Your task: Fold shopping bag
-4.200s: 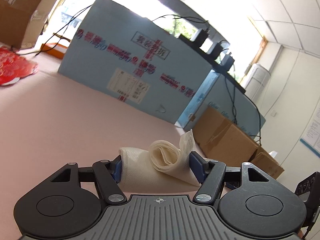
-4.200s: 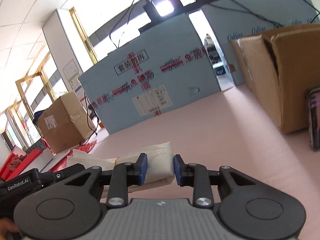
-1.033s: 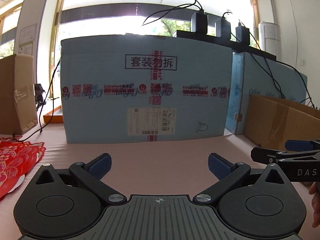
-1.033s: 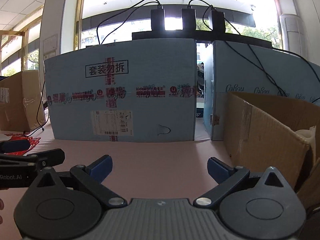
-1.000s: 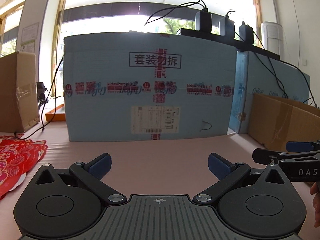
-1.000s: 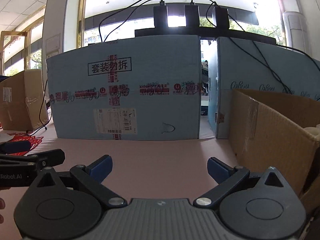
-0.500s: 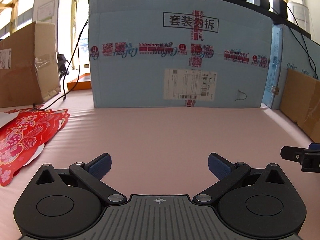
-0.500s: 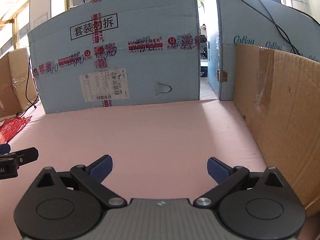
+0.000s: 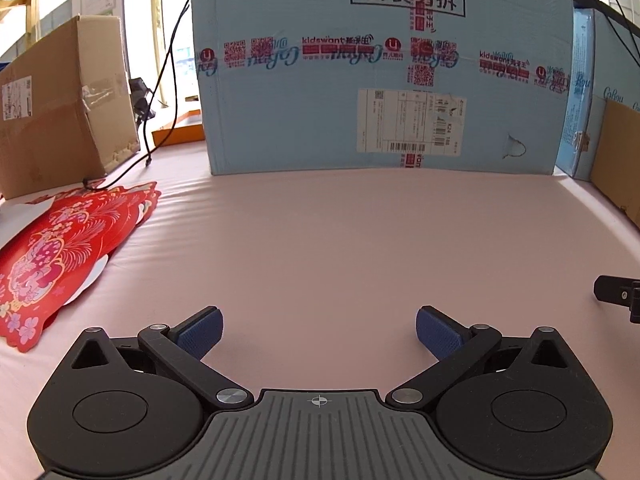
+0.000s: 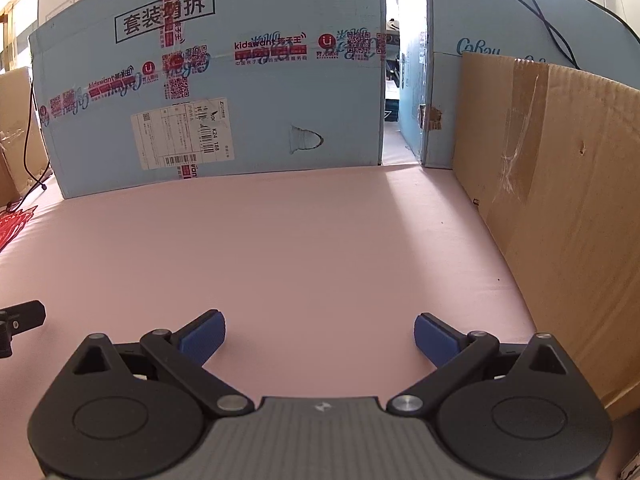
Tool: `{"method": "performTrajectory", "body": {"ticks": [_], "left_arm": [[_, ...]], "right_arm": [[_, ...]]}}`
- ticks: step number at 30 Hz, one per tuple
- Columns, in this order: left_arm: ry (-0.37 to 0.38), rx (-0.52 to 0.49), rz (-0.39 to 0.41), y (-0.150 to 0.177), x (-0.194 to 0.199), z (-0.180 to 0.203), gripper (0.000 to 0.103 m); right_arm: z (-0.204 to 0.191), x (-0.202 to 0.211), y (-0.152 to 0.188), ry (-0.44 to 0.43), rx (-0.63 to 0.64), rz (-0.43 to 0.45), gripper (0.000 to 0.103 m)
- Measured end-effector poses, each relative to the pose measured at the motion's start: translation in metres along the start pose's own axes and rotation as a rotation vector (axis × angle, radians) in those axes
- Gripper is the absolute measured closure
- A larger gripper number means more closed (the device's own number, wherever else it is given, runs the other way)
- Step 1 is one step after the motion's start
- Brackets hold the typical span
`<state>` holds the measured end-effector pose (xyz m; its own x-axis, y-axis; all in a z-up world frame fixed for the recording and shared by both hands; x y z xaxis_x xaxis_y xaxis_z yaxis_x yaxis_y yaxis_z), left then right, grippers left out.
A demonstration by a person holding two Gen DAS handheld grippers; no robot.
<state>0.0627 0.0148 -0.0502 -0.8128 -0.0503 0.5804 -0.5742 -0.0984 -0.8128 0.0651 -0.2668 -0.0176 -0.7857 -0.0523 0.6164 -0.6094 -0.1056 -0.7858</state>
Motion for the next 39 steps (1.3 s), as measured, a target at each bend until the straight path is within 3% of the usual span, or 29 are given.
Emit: {"method": "performTrajectory", "body": {"ticks": [39], "left_arm": [[0.024,0.041,-0.026,0.0016,-0.0063,-0.007,0.0]], "right_arm": [[-0.0007,-0.0024,-0.0027,0.018,0.026,-0.024,0.0]]}}
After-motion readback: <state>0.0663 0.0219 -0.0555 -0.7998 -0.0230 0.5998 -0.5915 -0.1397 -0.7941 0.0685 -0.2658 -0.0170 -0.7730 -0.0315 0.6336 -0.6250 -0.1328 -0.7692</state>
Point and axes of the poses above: each gripper's, at about its wrist camera, not at the fingertips, and x roughly against the way its jaws point, z to its right, y to its underside, the point moved 9 cm from there along -x, roughly the way its jaws point, and after that the axes turned 7 degrees about x, right-handed, at the moved point
